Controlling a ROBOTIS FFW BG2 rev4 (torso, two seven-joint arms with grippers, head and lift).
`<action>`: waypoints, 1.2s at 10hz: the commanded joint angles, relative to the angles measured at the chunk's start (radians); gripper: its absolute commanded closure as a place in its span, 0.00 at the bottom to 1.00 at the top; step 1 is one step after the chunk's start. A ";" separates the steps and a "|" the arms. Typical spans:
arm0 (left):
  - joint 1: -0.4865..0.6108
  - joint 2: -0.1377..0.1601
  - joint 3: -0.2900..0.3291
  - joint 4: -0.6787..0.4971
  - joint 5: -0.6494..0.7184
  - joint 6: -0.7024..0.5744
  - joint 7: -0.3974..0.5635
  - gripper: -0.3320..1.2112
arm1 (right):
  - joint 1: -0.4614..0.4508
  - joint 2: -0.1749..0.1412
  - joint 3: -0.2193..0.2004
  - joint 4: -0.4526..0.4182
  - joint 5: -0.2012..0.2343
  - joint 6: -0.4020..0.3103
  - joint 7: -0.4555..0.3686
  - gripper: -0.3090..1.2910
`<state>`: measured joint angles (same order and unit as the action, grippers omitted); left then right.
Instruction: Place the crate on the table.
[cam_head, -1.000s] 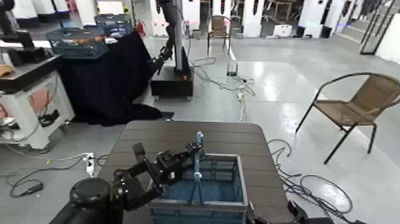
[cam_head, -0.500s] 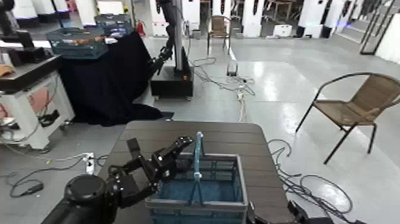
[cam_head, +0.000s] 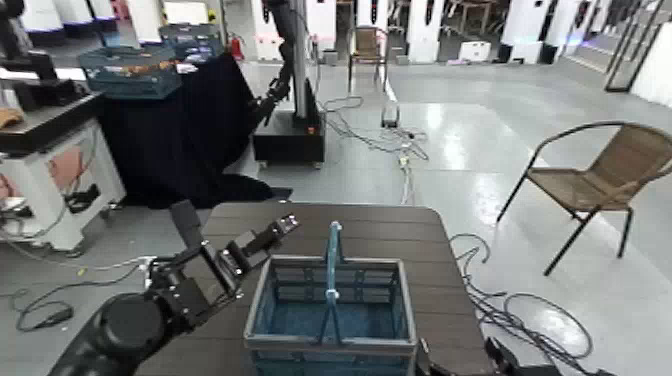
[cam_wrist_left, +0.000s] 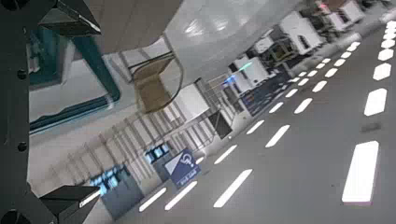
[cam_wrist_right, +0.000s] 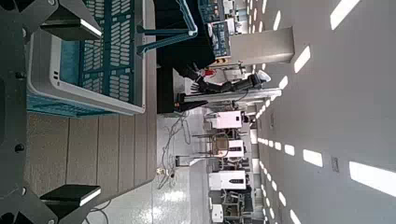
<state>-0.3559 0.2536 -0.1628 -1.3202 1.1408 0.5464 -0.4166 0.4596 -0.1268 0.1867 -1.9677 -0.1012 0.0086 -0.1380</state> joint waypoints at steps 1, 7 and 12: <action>0.129 0.010 0.052 -0.229 -0.251 -0.191 0.087 0.28 | 0.002 0.003 -0.003 0.000 0.000 -0.007 0.000 0.28; 0.472 -0.025 0.104 -0.485 -0.584 -0.525 0.219 0.28 | 0.008 0.013 -0.020 0.001 0.000 -0.024 0.028 0.28; 0.643 -0.077 0.100 -0.502 -0.814 -0.711 0.289 0.28 | 0.016 0.018 -0.029 0.009 0.002 -0.056 0.037 0.28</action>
<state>0.2722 0.1825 -0.0613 -1.8265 0.3530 -0.1491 -0.1263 0.4742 -0.1089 0.1592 -1.9590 -0.0998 -0.0448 -0.1019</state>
